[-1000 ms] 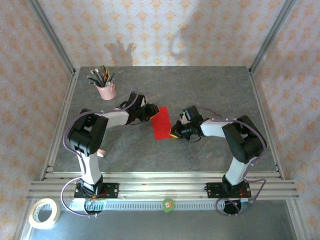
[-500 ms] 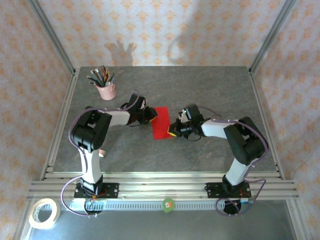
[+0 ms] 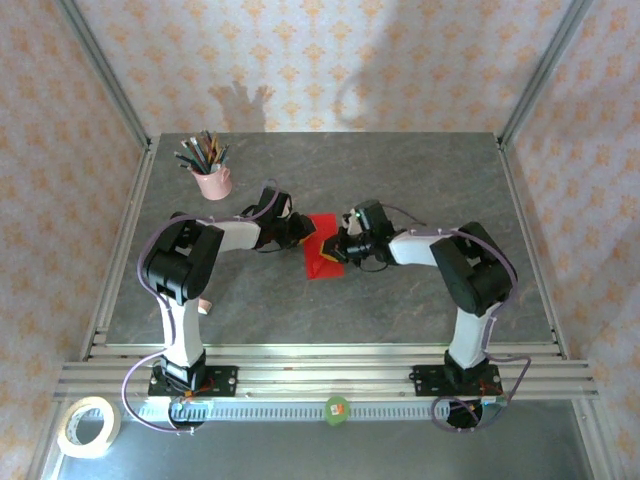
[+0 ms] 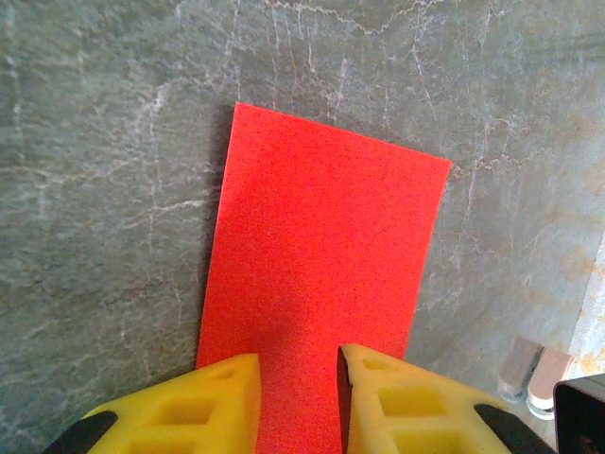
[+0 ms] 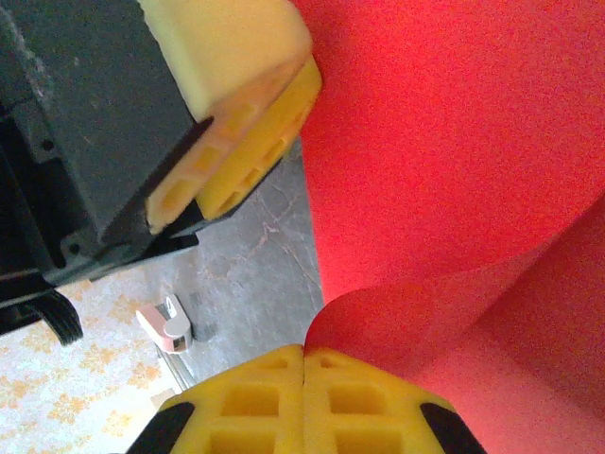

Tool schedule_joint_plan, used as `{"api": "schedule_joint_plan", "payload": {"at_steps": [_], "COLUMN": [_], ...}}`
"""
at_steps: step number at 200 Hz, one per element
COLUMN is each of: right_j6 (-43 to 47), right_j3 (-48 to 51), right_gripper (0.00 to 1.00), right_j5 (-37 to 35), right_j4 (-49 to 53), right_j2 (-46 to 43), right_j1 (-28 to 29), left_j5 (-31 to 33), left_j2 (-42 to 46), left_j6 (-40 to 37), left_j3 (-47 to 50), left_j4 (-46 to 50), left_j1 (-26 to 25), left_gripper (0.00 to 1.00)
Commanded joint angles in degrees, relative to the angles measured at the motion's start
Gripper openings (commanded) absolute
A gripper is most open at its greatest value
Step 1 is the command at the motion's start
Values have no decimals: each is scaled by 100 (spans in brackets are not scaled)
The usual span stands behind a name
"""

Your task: Fold a paper plane with a square sheet of paper (pick it up from the middle)

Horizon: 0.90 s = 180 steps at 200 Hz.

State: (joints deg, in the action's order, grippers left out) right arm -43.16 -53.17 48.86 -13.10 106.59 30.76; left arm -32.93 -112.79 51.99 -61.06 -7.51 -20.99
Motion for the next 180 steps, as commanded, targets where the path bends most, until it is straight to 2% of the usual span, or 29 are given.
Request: {"api": "schedule_joint_plan", "payload": {"at_steps": [1,74,180], "right_j6": [-126,-80,416], "right_j3": [-218,-455,-748], "right_gripper": [4,4,4], "right_j5": [-291,-518,-307], "right_j4": [-190,-39,505], "right_j2": [152,459,627], "right_j1": [73,104,134], "left_j5": [54,32,-38], "left_j2": [-342,-365,-368], "left_j6": [-154,-191,-196], "left_j3": [-20,-40,-18], "left_j4": [325,355,320], "left_j1": [-42,-45,-78], "left_gripper": [28,27,27]}}
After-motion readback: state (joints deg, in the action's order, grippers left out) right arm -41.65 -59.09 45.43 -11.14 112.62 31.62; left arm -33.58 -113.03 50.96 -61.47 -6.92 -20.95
